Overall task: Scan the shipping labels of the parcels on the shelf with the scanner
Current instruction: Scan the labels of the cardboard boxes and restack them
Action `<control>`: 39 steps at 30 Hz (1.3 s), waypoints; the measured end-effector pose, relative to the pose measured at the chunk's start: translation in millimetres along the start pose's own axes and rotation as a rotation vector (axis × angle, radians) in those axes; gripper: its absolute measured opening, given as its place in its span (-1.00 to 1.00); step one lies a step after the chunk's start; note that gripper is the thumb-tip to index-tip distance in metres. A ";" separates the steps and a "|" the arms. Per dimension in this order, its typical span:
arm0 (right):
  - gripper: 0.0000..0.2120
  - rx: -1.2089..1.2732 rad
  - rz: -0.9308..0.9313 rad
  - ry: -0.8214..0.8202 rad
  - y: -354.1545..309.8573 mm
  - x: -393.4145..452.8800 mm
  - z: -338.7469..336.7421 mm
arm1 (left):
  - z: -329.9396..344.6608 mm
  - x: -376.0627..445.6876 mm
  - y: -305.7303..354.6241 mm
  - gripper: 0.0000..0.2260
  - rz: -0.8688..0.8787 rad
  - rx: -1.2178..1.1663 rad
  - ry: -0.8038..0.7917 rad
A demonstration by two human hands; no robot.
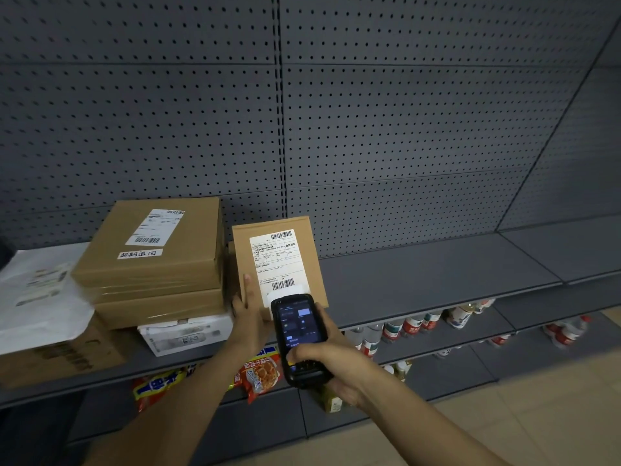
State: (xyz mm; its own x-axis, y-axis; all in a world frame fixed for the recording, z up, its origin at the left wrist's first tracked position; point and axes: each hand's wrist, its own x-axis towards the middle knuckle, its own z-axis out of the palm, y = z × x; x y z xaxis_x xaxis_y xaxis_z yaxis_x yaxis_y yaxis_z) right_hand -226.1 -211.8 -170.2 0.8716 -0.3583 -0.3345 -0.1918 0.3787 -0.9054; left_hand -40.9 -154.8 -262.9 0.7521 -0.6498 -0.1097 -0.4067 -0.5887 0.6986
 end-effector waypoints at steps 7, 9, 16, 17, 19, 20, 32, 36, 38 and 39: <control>-0.29 -0.013 -0.014 -0.003 -2.0 -3.0 1.5 | 1.5 1.5 -0.6 0.07 0.009 0.076 -0.011; -0.30 -0.005 -0.018 0.000 -1.9 -4.3 1.2 | 2.4 0.6 0.2 -0.03 -0.001 0.030 0.028; -0.27 -0.006 -0.021 0.001 1.5 -5.0 1.2 | 0.4 -1.5 2.5 0.15 -0.028 -0.028 -0.009; -0.27 -0.009 -0.020 0.001 2.0 -4.6 1.0 | 0.9 -1.5 2.2 0.15 -0.022 -0.008 -0.001; -0.27 -0.010 -0.019 0.002 2.7 -4.3 0.8 | 0.3 -2.8 2.6 0.15 -0.013 -0.005 0.004; -0.27 -0.011 -0.022 0.006 3.3 -4.0 0.6 | -0.8 -3.6 2.8 0.15 -0.007 -0.024 0.005; -0.30 -0.038 -0.092 0.323 -5.6 32.7 -22.8 | -3.7 -8.1 3.3 0.10 0.065 -0.035 0.066; -0.27 -0.075 -0.123 0.391 -11.9 53.3 -34.7 | -4.4 -7.4 1.9 0.07 0.091 -0.007 0.048; -0.22 -0.055 -0.117 0.413 -9.2 61.7 -40.5 | -3.7 -6.0 6.7 0.03 0.089 -0.032 0.017; -0.22 -0.036 -0.122 0.421 -7.6 63.1 -43.5 | -2.4 -5.1 9.9 0.01 0.099 -0.035 0.005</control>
State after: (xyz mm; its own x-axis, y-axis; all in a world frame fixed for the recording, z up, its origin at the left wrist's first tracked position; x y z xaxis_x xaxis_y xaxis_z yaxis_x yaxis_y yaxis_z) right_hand -189.2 -274.4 -195.8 0.6304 -0.7180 -0.2949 -0.1207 0.2847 -0.9510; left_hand -47.5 -156.1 -253.7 0.7119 -0.7014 -0.0357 -0.4608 -0.5049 0.7299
